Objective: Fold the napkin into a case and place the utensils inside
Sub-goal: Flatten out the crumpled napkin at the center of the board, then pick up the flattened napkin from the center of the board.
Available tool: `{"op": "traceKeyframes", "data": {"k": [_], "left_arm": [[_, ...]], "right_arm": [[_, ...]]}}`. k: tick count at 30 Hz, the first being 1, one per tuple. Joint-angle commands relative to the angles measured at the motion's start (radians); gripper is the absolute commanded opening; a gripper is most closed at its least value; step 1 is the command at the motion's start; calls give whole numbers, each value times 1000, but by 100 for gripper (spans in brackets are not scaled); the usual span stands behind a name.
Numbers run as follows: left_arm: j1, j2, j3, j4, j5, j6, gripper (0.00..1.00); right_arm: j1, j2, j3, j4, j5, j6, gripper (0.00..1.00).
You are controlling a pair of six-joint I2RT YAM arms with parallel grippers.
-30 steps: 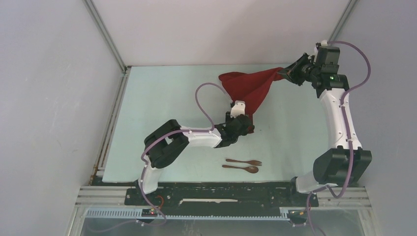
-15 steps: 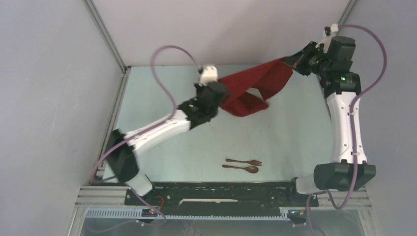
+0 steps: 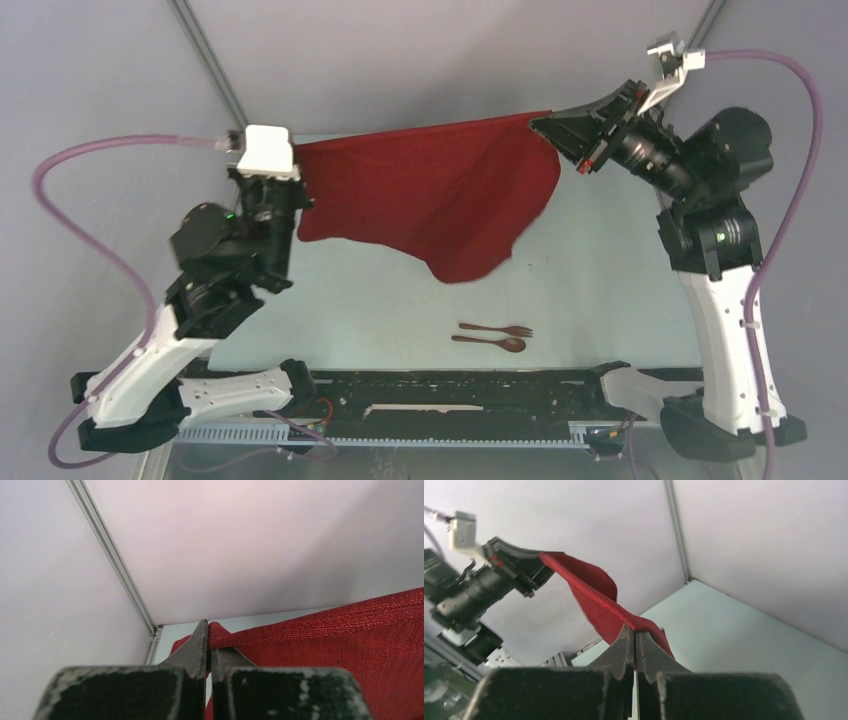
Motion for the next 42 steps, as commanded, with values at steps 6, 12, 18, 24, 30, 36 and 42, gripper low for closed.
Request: {"op": "traceKeyframes", "data": {"k": [6,12,18,24,30,36,42], "left_arm": [[-64,-145,-8,-50,-291,194,0],[242,-3,-25,-109,-94,55,0],[566,432,19,-242,183,-232,0],[710,1092,368,-387,99,-235,1],[729,1179,563,-523,43,-300,63],[714,932,435,-662,195,-554,76],[700,577,18,-575,537,-712,78]], "right_arm": [[115,-82,-142,213,251,-36,0],[127,156,-101,187,447,-71,0],[116,602,99,87,600,-88,0],[108,1322,918,-289,765,-174,61],[48,1074,534,-187,745,-164,100],[34,847,265,-277,727,-144,100],[56,699,-38,-247,594,-51,100]]}}
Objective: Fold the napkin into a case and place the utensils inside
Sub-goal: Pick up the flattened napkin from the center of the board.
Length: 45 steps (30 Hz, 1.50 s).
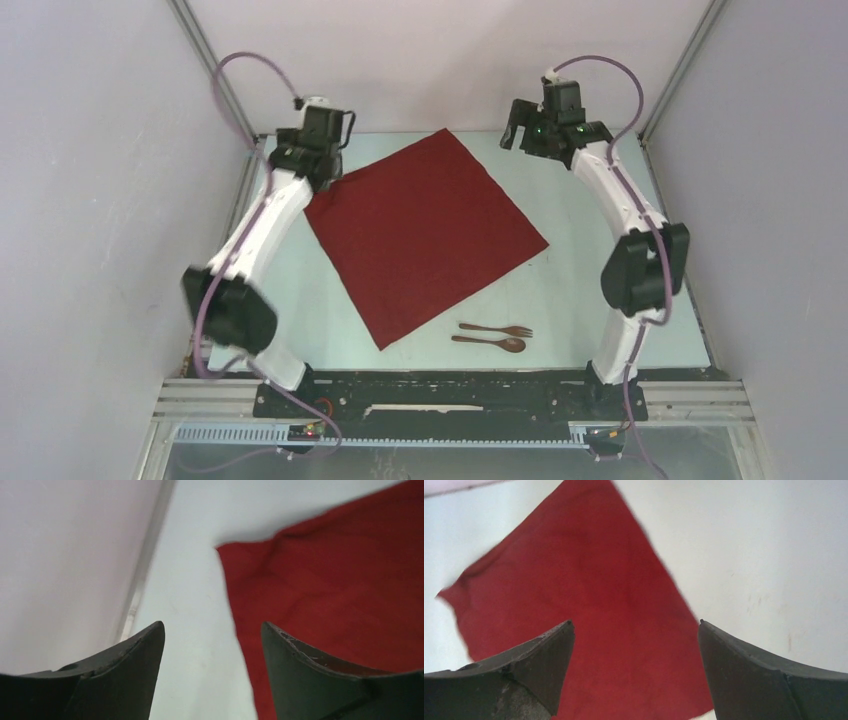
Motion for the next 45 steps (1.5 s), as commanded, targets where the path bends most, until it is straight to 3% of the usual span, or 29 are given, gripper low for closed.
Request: {"op": "traceKeyframes", "data": {"k": [1,3,8,14,19,21,23,26,31,34,45], "left_arm": [[-3,-253,-301,65,376,-191,78],[-3,-384,-496,161,581,-247,82],[-3,-597,-850,303,678,-406,83],[-14,-625,-1033,520,878,-554,82],[-78,-560,-1091,583,913,-631,83],[-136,-546,-1096,540,875,-668,83],[-227,-574,-1070,411,717,-713,83],[-353,-615,-1029,234,553,-815,83],[-502,-595,-962,70,456,-918,81],[-591,-557,-921,15,364,-908,79],[-674,-580,-878,-34,224,-814,73]], "right_arm": [[26,-127,-257,46,-139,86,100],[8,-169,-363,80,-182,122,99],[-13,-204,-528,135,-254,142,97],[-22,-197,-609,176,-268,171,94],[-32,-199,-636,170,-239,148,94],[-39,-204,-642,129,-191,134,94],[-47,-218,-643,54,-48,146,96],[-91,-209,-631,-70,14,192,97],[-133,-173,-602,-189,179,292,96],[-147,-123,-579,-185,27,286,86],[-142,-53,-544,-148,50,273,74]]}}
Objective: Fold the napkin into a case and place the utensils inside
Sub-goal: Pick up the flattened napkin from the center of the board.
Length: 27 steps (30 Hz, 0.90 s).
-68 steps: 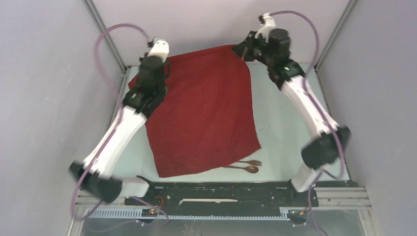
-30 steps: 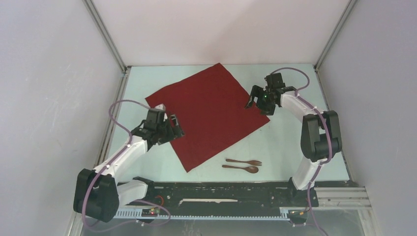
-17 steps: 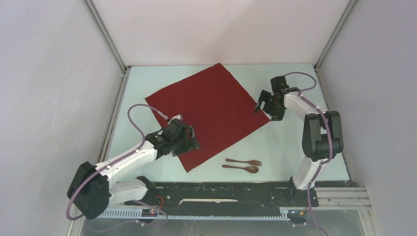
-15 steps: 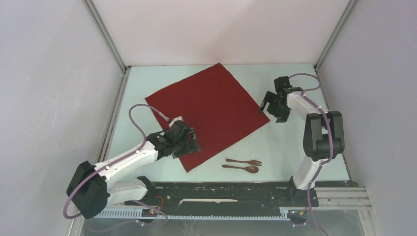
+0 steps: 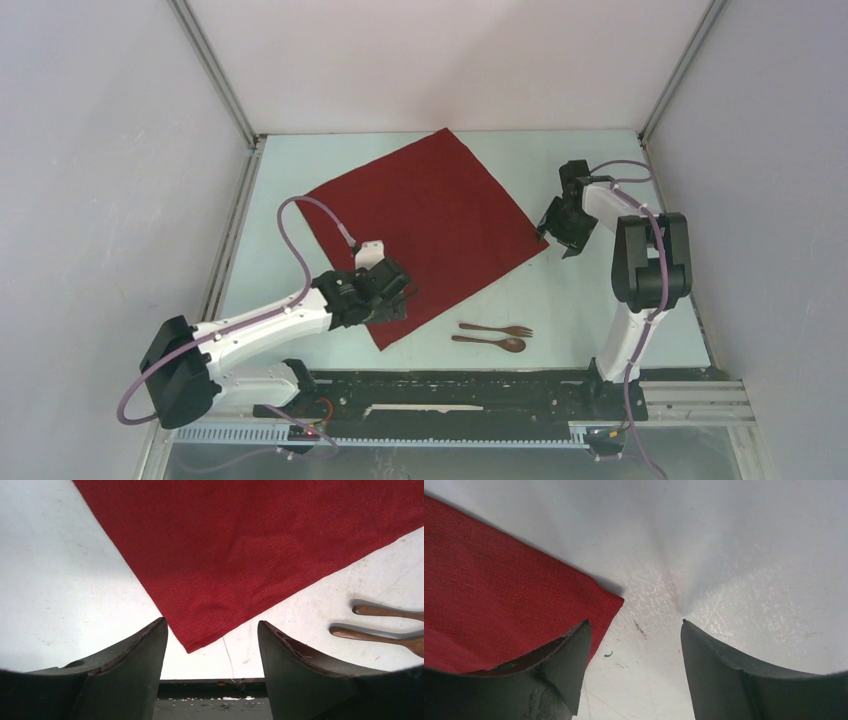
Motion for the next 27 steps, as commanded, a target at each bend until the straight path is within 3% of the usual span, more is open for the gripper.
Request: {"op": "traceKeyframes", "data": {"k": [1,11,15,27], "left_arm": [[-19,-42,30,-37,-106,39,73],[-54,-10,37,-29,-115,51,73],[-56,-27,34,-31,-124,61,73],[-56,-53,21,-29,-132,86,73]], "right_arm": [[15,14,56,-1,26,6,73],[70,148,232,-141,148,16,64],[78,161,233,-143,137,33,58],[70,193,200,-91,109,56,55]]}}
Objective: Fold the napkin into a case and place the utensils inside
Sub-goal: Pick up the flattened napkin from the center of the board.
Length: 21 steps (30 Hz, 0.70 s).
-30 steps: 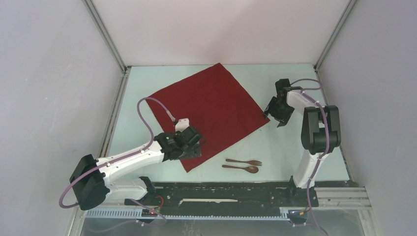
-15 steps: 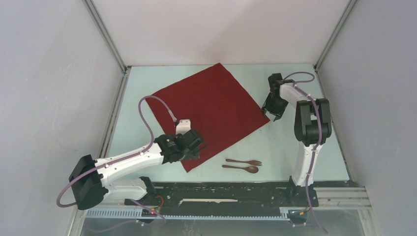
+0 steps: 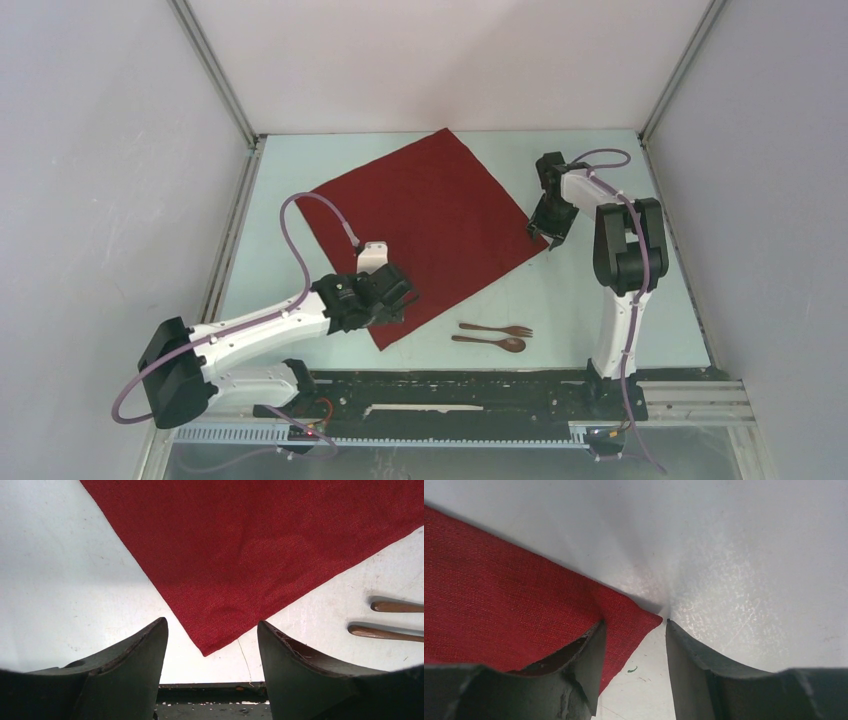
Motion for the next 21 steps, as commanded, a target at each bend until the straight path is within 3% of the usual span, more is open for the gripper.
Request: {"op": "traceKeyframes", "data": {"k": [1,11,13,17,21], "left_arm": [[-8,-29,19,4,-34,29,73],[-8,-52,7,45,7,65,74],[-7,-46,11,48,15,70,74],[-7,-48,5,76,60,118,75],[-7,-77,-27,128,147,192,78]], "right_arm": [[-17,26,-11,40,4,20,55],[-19,39,6,32,-3,-25,59],[-20,36,2,49,-17,-32,52],[-19,36,0,79,-43,-53,25],[-10,10,-33,111,-63,-62,17]]}}
